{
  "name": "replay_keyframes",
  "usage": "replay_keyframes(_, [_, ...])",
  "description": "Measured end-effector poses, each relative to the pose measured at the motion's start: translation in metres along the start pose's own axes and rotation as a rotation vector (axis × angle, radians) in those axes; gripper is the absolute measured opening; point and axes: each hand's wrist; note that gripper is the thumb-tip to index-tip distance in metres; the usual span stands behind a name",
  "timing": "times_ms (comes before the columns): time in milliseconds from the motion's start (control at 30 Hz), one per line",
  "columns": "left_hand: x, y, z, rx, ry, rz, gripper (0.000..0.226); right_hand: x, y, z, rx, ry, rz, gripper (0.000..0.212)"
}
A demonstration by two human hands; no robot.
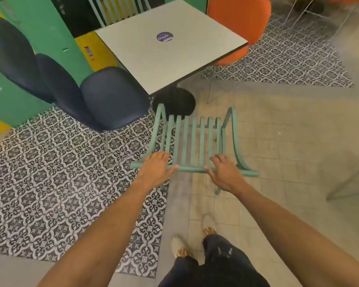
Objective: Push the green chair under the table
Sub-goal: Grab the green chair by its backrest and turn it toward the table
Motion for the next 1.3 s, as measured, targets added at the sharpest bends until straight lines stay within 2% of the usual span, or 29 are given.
replay_keyframes(200, [0.041, 0.025, 0.002, 0.034, 0.070, -0.178, 0.079, 0.023, 0.005, 0.031, 0.078, -0.048, -0.104, 0.059])
replay_keyframes(433, [0.058, 0.048, 0.010, -0.005, 0.097, -0.337, 0.069, 0.036, 0.025, 0.049, 0.048, -0.136, -0.260, 0.060])
replay_keyframes(633, [0.056, 0.060, 0.010, -0.001, 0.029, -0.385, 0.063, 0.032, 0.039, 0.051, 0.009, -0.195, -0.339, 0.064])
replay_keyframes(833, [0.056, 0.067, 0.000, 0.080, -0.148, -0.406, 0.049, 0.030, 0.045, 0.050, 0.009, -0.220, -0.384, 0.067])
replay_keyframes(1033, [0.060, 0.076, -0.009, 0.128, -0.150, -0.474, 0.048, 0.030, 0.049, 0.052, 0.005, -0.226, -0.393, 0.061])
replay_keyframes(1300, [0.063, 0.080, -0.010, 0.148, -0.148, -0.470, 0.041, 0.027, 0.049, 0.051, 0.031, -0.170, -0.418, 0.064])
Point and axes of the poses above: each hand's wrist, its own y-axis towards the middle knuckle, its own x-axis out of the palm, z = x × y
